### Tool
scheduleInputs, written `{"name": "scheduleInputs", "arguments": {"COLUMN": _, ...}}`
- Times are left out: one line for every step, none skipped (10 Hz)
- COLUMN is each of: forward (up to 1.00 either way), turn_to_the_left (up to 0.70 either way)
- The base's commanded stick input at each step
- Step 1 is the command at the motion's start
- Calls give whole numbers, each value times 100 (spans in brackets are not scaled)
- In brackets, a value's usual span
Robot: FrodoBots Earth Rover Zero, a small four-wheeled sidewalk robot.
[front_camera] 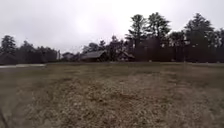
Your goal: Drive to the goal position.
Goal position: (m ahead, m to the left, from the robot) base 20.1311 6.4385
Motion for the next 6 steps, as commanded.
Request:
{"name": "scheduleInputs", "arguments": {"forward": 70, "turn_to_the_left": 0}}
{"name": "scheduleInputs", "arguments": {"forward": 70, "turn_to_the_left": 0}}
{"name": "scheduleInputs", "arguments": {"forward": 70, "turn_to_the_left": 0}}
{"name": "scheduleInputs", "arguments": {"forward": 70, "turn_to_the_left": 0}}
{"name": "scheduleInputs", "arguments": {"forward": 70, "turn_to_the_left": 0}}
{"name": "scheduleInputs", "arguments": {"forward": 70, "turn_to_the_left": 0}}
